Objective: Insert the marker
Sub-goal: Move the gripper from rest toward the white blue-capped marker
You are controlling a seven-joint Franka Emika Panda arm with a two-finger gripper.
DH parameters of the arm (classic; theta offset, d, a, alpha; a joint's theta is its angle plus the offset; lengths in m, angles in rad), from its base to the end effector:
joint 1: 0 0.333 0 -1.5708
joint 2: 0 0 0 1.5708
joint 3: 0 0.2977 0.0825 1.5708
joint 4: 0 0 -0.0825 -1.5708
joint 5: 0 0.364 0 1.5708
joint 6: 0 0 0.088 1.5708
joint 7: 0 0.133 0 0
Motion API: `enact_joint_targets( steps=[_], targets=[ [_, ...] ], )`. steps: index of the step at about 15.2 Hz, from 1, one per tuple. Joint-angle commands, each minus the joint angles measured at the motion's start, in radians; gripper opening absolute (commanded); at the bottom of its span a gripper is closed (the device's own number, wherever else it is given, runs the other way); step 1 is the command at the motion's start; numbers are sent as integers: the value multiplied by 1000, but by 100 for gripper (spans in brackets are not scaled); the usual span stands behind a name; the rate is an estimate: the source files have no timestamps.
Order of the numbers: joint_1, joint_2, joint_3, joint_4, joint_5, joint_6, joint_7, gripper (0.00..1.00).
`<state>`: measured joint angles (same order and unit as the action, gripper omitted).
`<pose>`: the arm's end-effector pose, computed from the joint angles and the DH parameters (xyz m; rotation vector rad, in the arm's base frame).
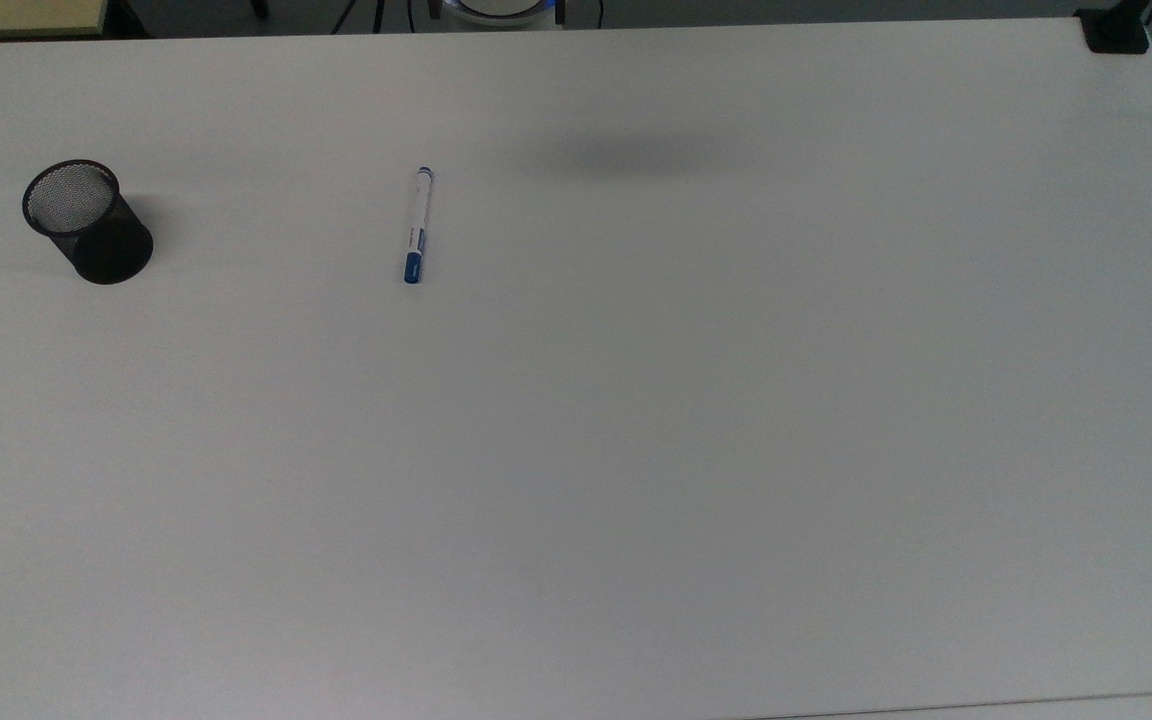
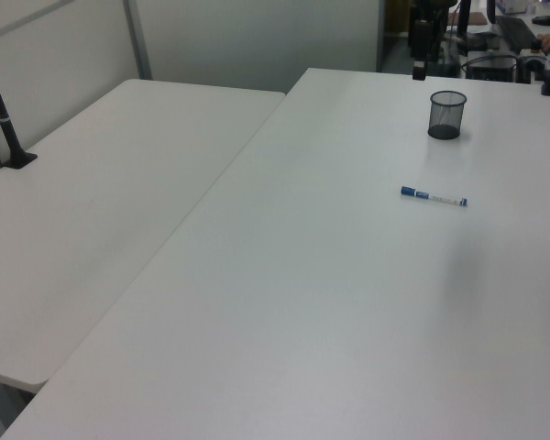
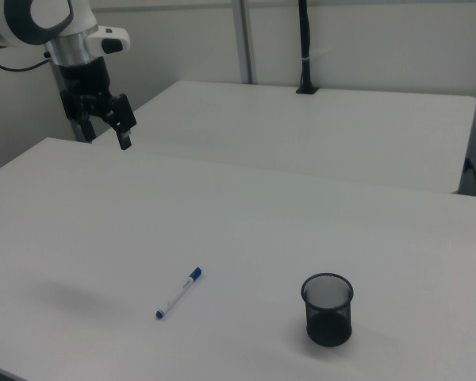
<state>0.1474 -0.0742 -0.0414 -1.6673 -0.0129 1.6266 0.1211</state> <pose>0.5157 0.0525 0.5804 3.1351 -0.0228 0.0538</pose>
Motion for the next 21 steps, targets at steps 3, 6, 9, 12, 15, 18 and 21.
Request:
enact_joint_targets(
  steps=[3, 6, 9, 12, 15, 18, 21],
  targets=[
    [6, -10, -6, -9, 7, -24, -1, 100],
    [6, -10, -6, -9, 7, -24, 0, 100],
    [3, -10, -8, -9, 7, -24, -11, 100],
    [-22, -6, -8, -29, 7, -16, -15, 100],
    [-66, -4, -8, -77, 7, -2, -82, 100],
    [-120, 2, -8, -117, 8, 5, -144, 100],
    [-169, 13, -8, -196, 8, 82, -146, 100]
  ],
)
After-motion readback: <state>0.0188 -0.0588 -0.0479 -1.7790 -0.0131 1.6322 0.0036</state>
